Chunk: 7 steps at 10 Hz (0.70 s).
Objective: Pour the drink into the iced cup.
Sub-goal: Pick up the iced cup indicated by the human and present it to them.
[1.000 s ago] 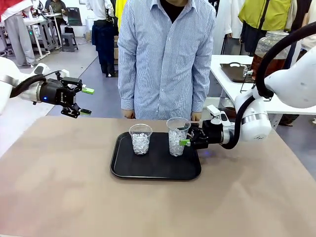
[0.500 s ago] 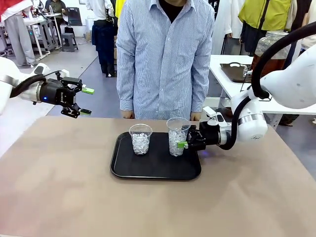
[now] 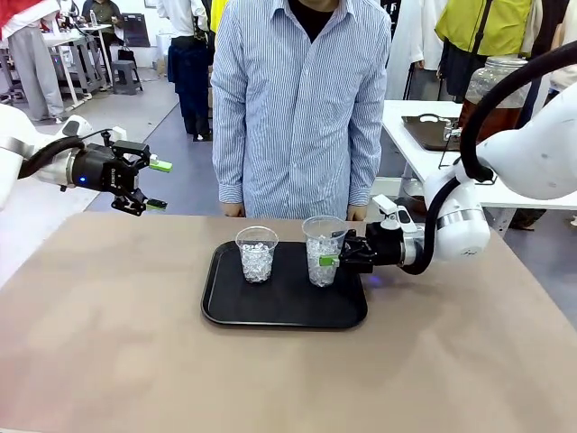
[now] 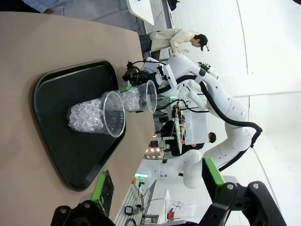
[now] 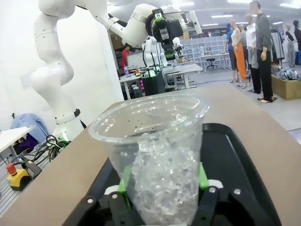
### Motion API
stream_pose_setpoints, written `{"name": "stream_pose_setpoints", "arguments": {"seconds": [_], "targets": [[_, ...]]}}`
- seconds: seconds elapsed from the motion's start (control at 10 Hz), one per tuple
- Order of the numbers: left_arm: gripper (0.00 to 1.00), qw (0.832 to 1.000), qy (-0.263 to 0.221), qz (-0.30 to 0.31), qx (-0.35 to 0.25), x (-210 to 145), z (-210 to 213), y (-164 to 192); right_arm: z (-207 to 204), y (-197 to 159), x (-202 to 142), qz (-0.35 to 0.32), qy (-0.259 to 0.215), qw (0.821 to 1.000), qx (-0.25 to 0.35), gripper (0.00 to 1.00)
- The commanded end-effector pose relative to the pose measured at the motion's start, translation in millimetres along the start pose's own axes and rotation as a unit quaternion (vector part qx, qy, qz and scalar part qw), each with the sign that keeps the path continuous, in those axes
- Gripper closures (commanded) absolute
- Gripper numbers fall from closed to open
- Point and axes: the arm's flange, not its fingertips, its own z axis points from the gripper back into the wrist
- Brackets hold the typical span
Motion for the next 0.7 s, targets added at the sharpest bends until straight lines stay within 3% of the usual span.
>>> {"name": "stream_pose_setpoints", "arguments": {"seconds": [0.0,0.6], "targets": [[0.0,1.0,-0.001,-0.001,0.0,-2,1,-1,7,-8,20,-0.01,-0.035,0.999,0.008,0.37],[0.0,1.0,-0.001,-0.001,0.0,-2,1,-1,40,-52,131,0.003,-0.022,1.0,0.009,0.37]]}}
